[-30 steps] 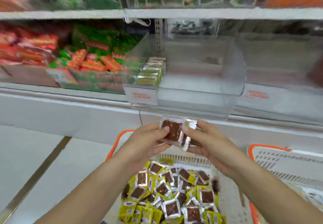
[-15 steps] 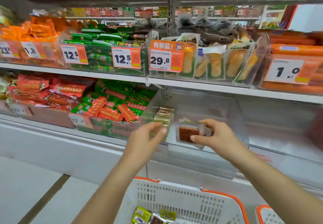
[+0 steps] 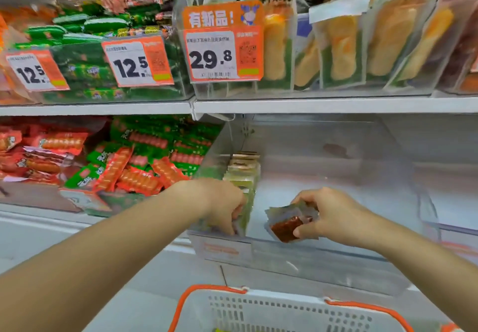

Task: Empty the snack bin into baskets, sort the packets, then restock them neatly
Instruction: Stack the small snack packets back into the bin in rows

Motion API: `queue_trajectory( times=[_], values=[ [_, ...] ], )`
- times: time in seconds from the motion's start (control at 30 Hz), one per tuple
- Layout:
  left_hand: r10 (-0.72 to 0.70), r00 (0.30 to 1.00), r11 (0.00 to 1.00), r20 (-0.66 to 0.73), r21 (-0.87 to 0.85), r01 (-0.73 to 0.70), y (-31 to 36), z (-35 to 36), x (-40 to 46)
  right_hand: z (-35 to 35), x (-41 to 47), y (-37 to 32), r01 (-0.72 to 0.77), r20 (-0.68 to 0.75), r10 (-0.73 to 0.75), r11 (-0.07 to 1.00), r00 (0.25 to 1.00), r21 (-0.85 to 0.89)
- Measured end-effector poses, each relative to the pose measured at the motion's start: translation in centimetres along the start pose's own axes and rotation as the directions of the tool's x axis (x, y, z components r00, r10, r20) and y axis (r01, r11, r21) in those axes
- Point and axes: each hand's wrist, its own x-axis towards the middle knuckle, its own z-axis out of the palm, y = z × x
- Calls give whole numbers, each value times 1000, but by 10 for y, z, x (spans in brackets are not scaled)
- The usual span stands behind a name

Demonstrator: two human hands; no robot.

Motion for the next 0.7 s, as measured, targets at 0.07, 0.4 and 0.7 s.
queue_trajectory(
  times=[0.07, 0.4, 0.7],
  values=[
    [5, 1000, 985, 8, 171, -7, 4, 4, 4, 2, 0, 4, 6, 34, -8, 999, 999, 53],
    [30, 996, 939, -78, 343, -1, -7, 15, 4, 17, 18, -17, 81, 216, -128, 973, 968, 216],
    [7, 998, 933, -58, 361, 14, -4, 12, 4, 42, 42, -35, 57, 329, -97, 990, 939, 129]
  ],
)
